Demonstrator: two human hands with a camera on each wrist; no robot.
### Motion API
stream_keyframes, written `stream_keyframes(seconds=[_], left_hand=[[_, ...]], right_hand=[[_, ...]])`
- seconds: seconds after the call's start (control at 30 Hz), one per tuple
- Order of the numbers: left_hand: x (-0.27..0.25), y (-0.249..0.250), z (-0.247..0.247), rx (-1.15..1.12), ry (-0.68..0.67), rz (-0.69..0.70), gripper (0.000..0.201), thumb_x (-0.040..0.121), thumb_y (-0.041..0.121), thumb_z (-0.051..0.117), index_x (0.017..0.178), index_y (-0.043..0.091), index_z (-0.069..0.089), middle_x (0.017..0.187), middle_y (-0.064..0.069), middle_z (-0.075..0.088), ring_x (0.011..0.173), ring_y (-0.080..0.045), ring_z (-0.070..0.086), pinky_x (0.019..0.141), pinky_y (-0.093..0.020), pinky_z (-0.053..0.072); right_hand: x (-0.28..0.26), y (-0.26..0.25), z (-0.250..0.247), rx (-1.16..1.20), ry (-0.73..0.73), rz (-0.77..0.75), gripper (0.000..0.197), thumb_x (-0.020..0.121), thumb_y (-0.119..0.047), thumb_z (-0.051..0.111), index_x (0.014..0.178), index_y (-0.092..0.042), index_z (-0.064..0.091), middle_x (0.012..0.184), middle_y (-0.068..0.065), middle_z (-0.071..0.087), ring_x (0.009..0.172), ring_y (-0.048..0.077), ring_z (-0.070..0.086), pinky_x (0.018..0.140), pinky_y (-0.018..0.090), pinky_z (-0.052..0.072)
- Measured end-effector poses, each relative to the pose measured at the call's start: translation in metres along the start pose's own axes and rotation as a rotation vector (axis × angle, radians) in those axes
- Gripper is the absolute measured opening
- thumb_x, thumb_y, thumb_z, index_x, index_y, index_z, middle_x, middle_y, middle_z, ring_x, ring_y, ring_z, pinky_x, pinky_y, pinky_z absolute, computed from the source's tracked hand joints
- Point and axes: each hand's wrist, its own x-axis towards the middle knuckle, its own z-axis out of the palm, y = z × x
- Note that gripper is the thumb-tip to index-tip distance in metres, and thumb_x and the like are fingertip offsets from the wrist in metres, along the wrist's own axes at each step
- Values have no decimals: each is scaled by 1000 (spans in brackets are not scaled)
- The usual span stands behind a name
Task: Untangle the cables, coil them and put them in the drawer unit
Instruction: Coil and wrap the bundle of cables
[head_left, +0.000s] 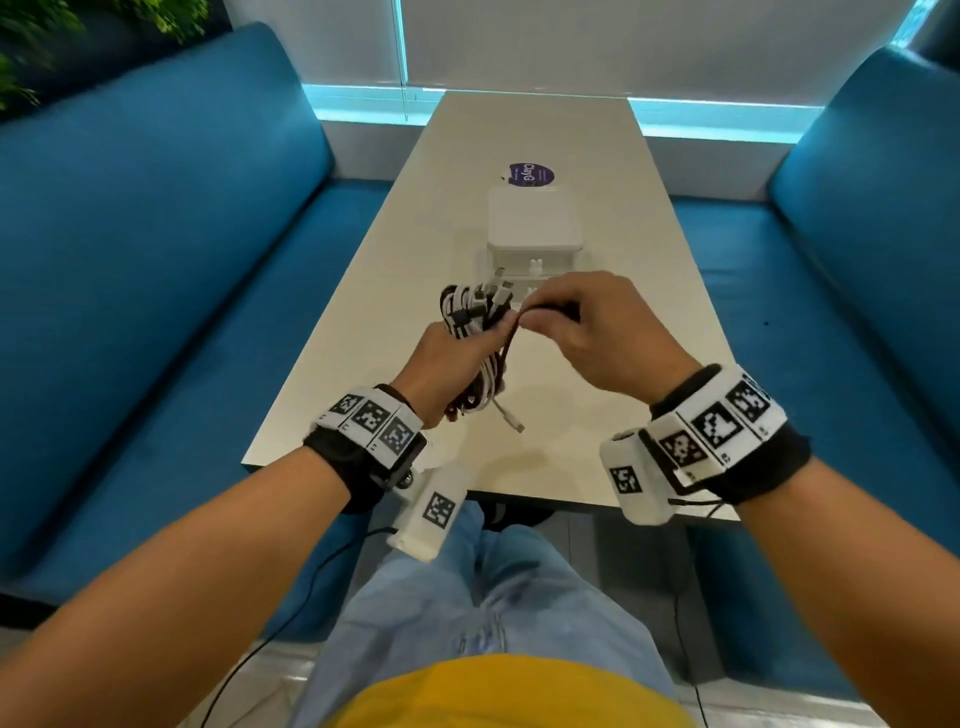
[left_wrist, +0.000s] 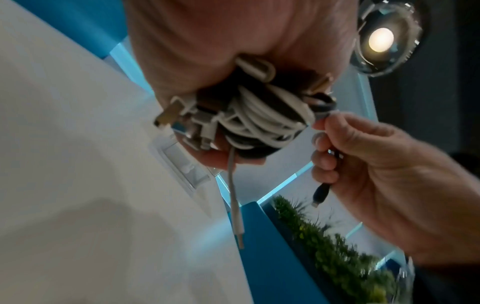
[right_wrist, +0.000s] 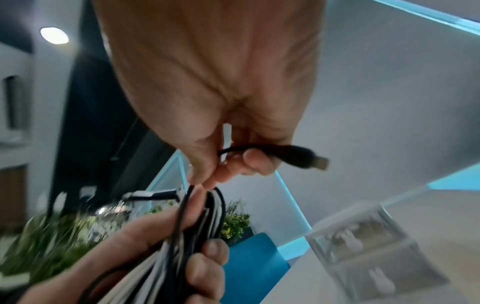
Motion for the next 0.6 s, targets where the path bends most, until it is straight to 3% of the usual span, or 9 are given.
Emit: stream_keyframes(seconds=[0.1,0.2,0.27,0.33,0.47,0.53,0.6], left_hand=[[-4,3,0,-130,-81,-69,37,80,47,67,77,11,57,63,-10,56,57,-27,58,63,-36,54],[-7,1,-1,-72,-199,-42,30,71,39,74,81,14,61,67,-9,53,60,-25,56,58,-33,52],[-6,0,-1,-59,-254,-53,26,70,26,81,82,13,62,67,-9,53,60,-25,56,61,-35,51],[-6,0,1,-71,-270,-52,21,69,18,76,84,10,63,68,-11,55,59,-26,57,67,-38,50],[-8,3,10,-175,-207,-31,15,70,9,66,85,7,67,77,-17,59,68,-28,58,67,-38,50],[-8,2,13,-195,-182,-37,7,81,4,61,83,7,67,73,-13,63,66,-25,59,60,-32,51],[-7,1,15,-205,-160,-63,13,87,1,53,84,7,64,62,-5,64,57,-17,60,51,-26,49]], right_hand=[[6,10,3,95,52,105,13,90,-21,64,91,-13,73,77,-10,66,72,3,58,68,15,43],[4,14,14,166,69,86,9,89,-18,64,87,-10,68,83,1,64,80,14,58,74,27,46],[1,12,22,205,94,81,7,91,-15,60,88,-9,61,88,4,59,84,18,54,76,25,43],[0,8,29,269,83,96,5,96,-14,52,92,-10,53,94,7,53,87,20,50,76,21,42],[-1,-3,41,419,103,160,9,100,-19,39,103,-11,41,106,15,51,98,25,53,85,34,48],[-1,-9,46,497,126,190,7,102,-21,36,104,-15,37,104,10,52,96,20,55,86,30,49],[0,-13,51,633,151,249,4,102,-20,34,106,-18,35,100,3,52,92,12,56,79,19,48]])
